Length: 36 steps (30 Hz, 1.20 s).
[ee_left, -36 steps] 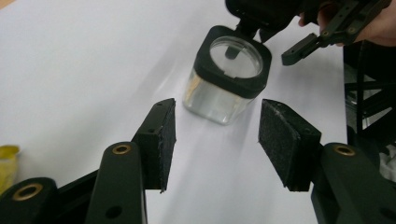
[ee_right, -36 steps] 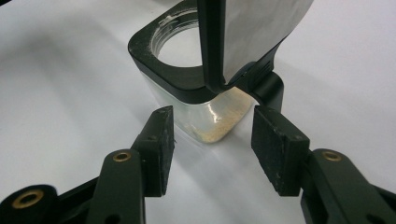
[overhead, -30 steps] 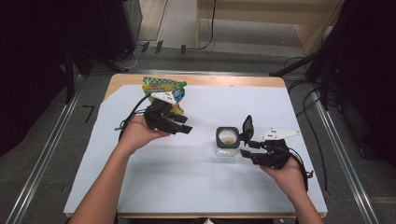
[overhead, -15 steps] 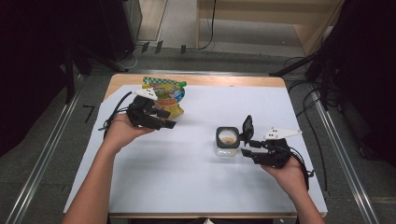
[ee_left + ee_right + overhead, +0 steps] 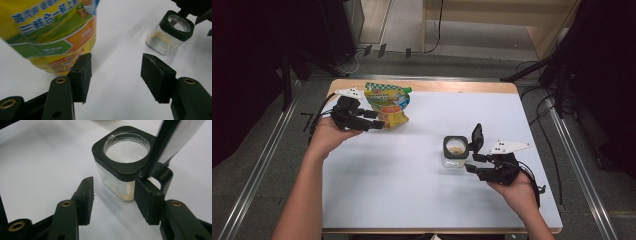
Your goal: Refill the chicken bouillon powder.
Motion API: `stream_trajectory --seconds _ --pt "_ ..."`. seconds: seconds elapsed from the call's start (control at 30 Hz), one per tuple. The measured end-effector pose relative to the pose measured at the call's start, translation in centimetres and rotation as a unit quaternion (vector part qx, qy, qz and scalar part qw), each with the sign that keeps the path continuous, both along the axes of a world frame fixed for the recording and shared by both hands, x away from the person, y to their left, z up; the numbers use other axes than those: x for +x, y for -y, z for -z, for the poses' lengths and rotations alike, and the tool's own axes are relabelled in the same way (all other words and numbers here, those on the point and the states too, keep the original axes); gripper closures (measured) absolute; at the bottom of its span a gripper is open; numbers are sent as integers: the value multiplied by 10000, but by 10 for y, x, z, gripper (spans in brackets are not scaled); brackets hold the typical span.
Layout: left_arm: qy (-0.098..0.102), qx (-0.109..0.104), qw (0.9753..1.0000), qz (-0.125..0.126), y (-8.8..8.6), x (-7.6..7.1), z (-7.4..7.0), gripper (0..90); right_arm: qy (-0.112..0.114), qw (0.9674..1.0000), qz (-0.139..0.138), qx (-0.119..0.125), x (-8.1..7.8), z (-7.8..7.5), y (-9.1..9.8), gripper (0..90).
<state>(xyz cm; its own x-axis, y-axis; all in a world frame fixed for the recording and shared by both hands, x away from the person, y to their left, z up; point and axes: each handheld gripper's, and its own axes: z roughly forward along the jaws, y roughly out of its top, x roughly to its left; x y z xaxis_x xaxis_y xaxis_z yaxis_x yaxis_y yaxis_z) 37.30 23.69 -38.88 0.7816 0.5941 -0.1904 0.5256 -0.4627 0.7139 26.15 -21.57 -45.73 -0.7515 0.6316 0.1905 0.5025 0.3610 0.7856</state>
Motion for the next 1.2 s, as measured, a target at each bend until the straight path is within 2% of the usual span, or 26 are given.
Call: stream_trajectory --seconds 0.03,0.13,0.23,0.4,0.5,0.53,0.63,0.7,0.8,0.9,1.03,1.1,1.13,1.2 --pt "-21 -43 10000 -26 -3 2 0 438 -14 10000 -15 -21 -1 0 -1 518" --pt "-48 23 9999 -134 -11 8 2 440 -51 10000 -7 -65 -2 1 -3 518" --pt "-55 -44 9998 -202 -17 13 2 440 -41 9999 29 -98 -3 2 -3 519" --pt "144 -8 9994 -323 -21 25 -1 421 -46 9999 67 -79 -3 2 -2 519" --pt "188 211 9989 -373 -19 30 0 384 -66 9999 53 -106 -3 2 -3 519" --pt "173 256 9989 -362 -19 31 2 375 -55 9999 47 -107 -3 3 -3 519" --pt "93 200 9993 -294 -18 37 5 375 -64 9999 44 -106 -2 3 -3 520" --pt "50 238 9992 -330 -19 42 7 372 -66 9999 38 -116 -2 3 -3 520" --pt "-56 187 9991 -384 -23 47 6 366 -59 9999 19 -130 -2 3 -2 520" --pt "-16 229 9991 -363 -26 45 5 365 -54 9999 5 -126 -2 3 -2 520" --pt "68 227 9986 -467 -30 47 1 358 -52 9999 -10 -150 -1 4 -3 521" --pt "139 334 9980 -527 -30 50 0 351 -52 9999 -29 -162 -1 4 -3 522" --pt "99 307 9981 -517 -30 52 0 351 -39 9998 -43 -163 -1 4 -4 522" --pt "167 208 9986 -446 -29 55 0 351 -40 9999 -59 -153 -1 4 -5 523"
